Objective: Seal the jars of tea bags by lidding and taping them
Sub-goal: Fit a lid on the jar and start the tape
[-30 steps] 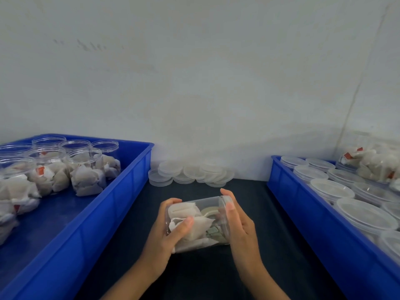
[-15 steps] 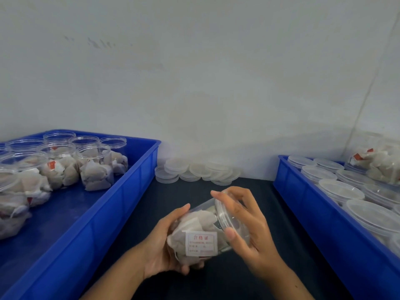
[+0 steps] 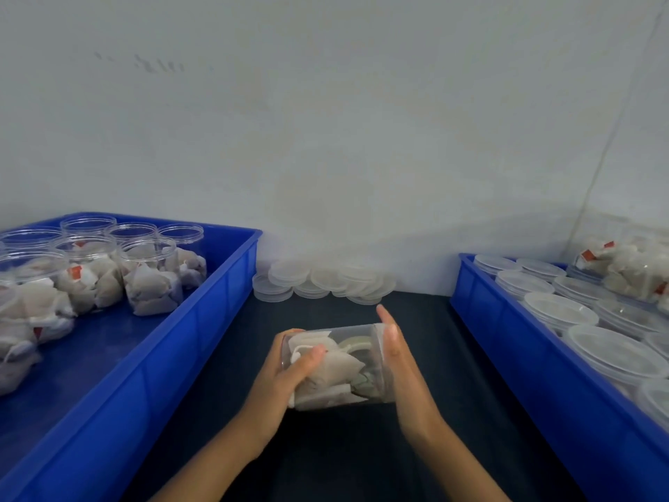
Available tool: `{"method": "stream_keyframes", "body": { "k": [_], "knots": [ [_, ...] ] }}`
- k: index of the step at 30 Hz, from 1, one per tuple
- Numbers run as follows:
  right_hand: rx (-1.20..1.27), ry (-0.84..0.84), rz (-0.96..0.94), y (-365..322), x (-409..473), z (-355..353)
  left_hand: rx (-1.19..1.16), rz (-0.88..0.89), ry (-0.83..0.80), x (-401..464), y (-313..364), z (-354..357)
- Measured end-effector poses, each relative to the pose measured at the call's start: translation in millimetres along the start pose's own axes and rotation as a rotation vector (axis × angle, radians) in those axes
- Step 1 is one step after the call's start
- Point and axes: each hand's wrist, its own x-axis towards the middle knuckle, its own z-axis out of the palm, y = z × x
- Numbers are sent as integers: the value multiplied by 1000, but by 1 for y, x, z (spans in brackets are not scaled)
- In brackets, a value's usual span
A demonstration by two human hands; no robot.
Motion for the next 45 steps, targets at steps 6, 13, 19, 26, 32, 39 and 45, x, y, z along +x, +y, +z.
{"method": "stream_keyframes", "body": {
  "k": [6, 13, 19, 26, 32, 39, 45],
  "knots": [
    [-197, 5, -316, 3, -7, 0, -158, -118, -20, -1, 1, 1],
    [-143, 21, -270, -4, 1, -1, -181, 2, 47, 0, -4, 1],
    [-175, 124, -252, 0, -1, 0, 62, 74, 48, 6, -6, -4],
    [-220, 50, -292, 0, -3, 6, 969, 468, -2, 3, -13, -6],
    [-359, 124, -213, 13, 4, -18, 463, 227, 277, 8, -25, -14],
    [-1007, -174, -221, 44, 6, -30, 409, 176, 391, 20, -37, -20],
    [-989, -101, -111, 40, 3, -24, 326, 210, 377, 14, -30, -15]
  ]
}}
